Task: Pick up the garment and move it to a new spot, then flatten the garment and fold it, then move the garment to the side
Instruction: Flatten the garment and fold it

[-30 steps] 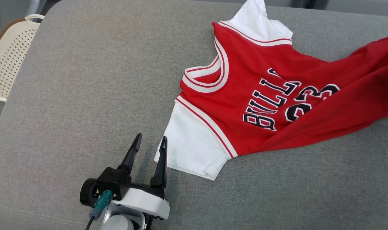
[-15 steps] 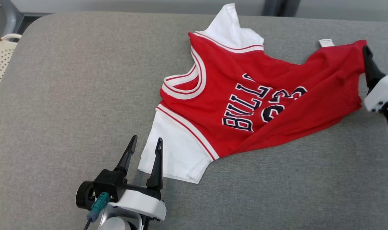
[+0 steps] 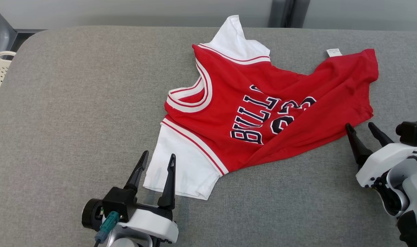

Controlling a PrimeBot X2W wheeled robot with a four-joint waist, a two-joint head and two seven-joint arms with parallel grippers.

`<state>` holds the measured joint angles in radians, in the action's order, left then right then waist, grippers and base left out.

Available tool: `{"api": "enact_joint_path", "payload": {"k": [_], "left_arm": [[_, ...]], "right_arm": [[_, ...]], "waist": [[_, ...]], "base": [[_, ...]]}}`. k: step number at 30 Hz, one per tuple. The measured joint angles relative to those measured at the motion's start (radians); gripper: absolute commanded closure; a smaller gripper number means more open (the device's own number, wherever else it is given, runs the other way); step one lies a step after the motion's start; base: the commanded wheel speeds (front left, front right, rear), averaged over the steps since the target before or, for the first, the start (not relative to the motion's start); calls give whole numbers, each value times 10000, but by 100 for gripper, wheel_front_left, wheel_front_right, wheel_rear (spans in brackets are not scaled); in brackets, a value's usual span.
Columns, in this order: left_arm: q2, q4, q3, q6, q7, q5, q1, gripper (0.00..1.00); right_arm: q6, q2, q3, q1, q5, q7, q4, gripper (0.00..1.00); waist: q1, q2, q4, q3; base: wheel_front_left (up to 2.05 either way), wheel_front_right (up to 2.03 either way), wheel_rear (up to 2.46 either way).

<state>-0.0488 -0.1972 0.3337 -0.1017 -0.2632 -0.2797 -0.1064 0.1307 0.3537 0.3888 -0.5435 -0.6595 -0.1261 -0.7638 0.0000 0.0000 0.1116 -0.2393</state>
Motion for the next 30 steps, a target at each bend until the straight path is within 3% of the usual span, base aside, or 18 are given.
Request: {"api": "enact_joint_path", "payload": {"k": [20,21,22,26,27,30], "left_arm": [[-2,-4,84,23,-2,4,10,0],[-2,0,82,19,0,4,10,0],[-2,6,81,4,0,4,10,0],[-2,8,38,-23,-2,2,11,0],[-2,8,29,-23,-2,2,11,0],[0,10,2,-21,-2,6,11,0]], "right_arm": [[0,-232,-472,-1215,704,-491,-1793,0],[0,-274,-476,-1244,704,-489,-1841,14],[0,-324,-468,-1247,706,-491,-1871,41],[0,-445,-407,-1240,694,-522,-1883,93],[0,-456,-408,-1231,686,-598,-1862,100],[0,-439,-495,-1182,581,-840,-1689,100]], "waist": [[0,0,522,-177],[0,0,519,-181],[0,0,511,-182],[0,0,427,-161],[0,0,390,-152],[0,0,272,-121]], "base": [[0,0,0],[0,0,0],[0,0,0],[0,0,0],[0,0,0],[0,0,0]]}}
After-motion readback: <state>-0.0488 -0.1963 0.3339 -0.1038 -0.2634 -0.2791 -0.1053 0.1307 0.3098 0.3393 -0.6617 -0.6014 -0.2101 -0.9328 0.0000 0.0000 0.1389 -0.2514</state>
